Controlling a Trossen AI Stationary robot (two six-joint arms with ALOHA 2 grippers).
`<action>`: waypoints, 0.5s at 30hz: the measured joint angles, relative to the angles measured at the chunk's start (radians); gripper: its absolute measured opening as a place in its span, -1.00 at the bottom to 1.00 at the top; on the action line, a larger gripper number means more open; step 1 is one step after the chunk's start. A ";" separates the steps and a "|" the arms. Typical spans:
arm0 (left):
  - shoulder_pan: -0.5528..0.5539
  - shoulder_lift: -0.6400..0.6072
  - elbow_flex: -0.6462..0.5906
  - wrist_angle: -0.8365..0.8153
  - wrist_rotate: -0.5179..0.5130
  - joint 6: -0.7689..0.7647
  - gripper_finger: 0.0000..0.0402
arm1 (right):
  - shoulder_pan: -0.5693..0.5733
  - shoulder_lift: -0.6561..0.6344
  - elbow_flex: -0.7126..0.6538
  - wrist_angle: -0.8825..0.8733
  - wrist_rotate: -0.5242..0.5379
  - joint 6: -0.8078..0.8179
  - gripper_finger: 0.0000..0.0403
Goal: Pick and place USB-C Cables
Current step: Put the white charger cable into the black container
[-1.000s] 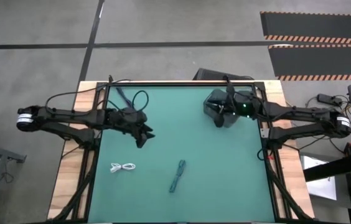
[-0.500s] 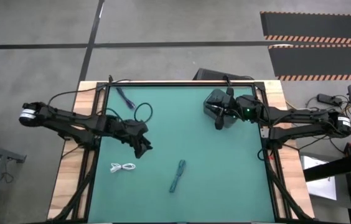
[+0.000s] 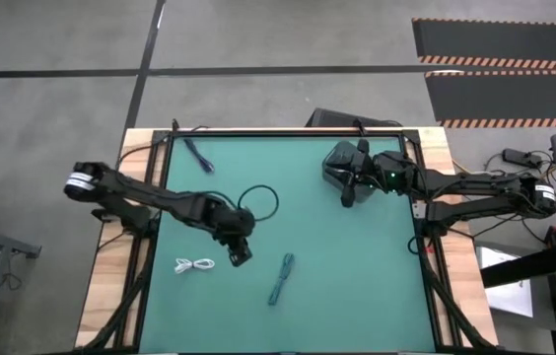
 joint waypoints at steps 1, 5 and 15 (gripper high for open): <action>-0.005 0.013 0.017 -0.027 0.006 0.001 -0.38 | 0.000 0.000 0.000 0.000 0.000 0.000 -0.62; -0.045 0.042 0.054 -0.163 0.028 0.104 -0.38 | 0.000 0.000 0.000 -0.005 0.000 -0.001 -0.62; -0.162 0.016 0.005 -0.395 0.071 0.152 -0.35 | 0.000 0.000 0.000 -0.009 -0.001 -0.001 -0.65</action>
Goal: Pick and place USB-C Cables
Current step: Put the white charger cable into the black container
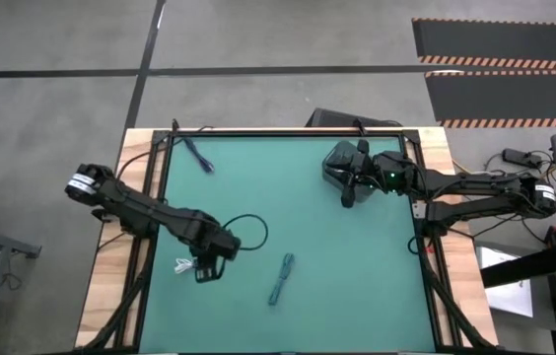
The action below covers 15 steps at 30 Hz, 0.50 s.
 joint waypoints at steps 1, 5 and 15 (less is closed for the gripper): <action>-0.009 -0.003 -0.005 -0.002 0.002 0.003 -0.33 | 0.000 0.000 0.000 0.000 0.000 0.000 -0.64; -0.046 -0.007 -0.031 -0.007 0.013 0.007 -0.22 | 0.000 0.000 0.000 0.000 0.000 0.001 -0.62; -0.106 -0.007 -0.086 -0.002 0.018 -0.028 0.05 | 0.000 0.000 0.000 -0.002 0.000 0.001 -0.66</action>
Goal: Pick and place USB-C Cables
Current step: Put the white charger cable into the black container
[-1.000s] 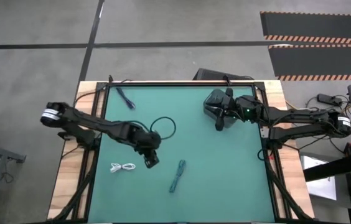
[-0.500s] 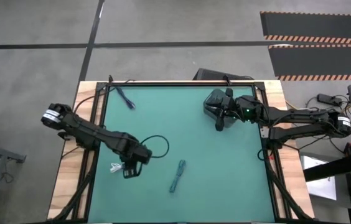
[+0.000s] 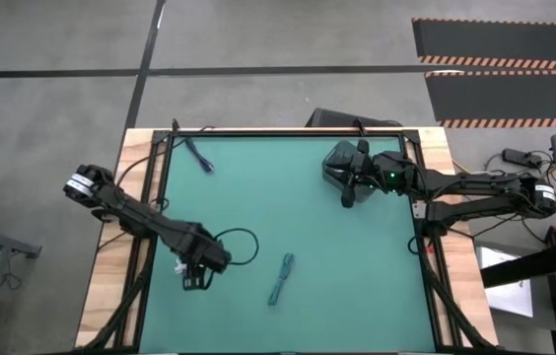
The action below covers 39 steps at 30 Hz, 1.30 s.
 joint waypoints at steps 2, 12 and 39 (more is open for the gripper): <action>-0.005 0.000 -0.013 0.007 0.000 -0.001 0.06 | 0.000 0.000 0.000 0.000 0.000 0.000 -0.66; -0.011 0.000 -0.114 0.109 -0.008 -0.002 0.06 | 0.000 0.000 0.000 -0.007 0.000 0.000 -0.62; -0.013 0.000 -0.252 0.239 -0.016 -0.055 0.06 | 0.000 0.000 0.000 -0.012 0.002 0.000 -0.65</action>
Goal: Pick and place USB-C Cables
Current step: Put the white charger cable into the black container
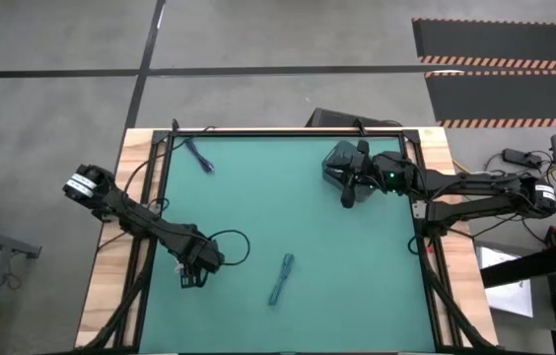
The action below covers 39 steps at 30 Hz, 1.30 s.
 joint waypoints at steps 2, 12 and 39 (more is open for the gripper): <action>0.000 0.000 -0.006 0.000 0.000 0.002 0.06 | 0.000 0.000 0.000 -0.001 0.000 0.000 -0.66; 0.000 0.000 -0.009 -0.001 0.003 0.003 -0.26 | 0.000 0.000 0.000 -0.001 0.000 0.000 -0.63; 0.001 -0.049 0.063 -0.019 -0.102 0.045 -0.95 | 0.026 0.001 -0.013 0.010 0.000 0.000 -0.68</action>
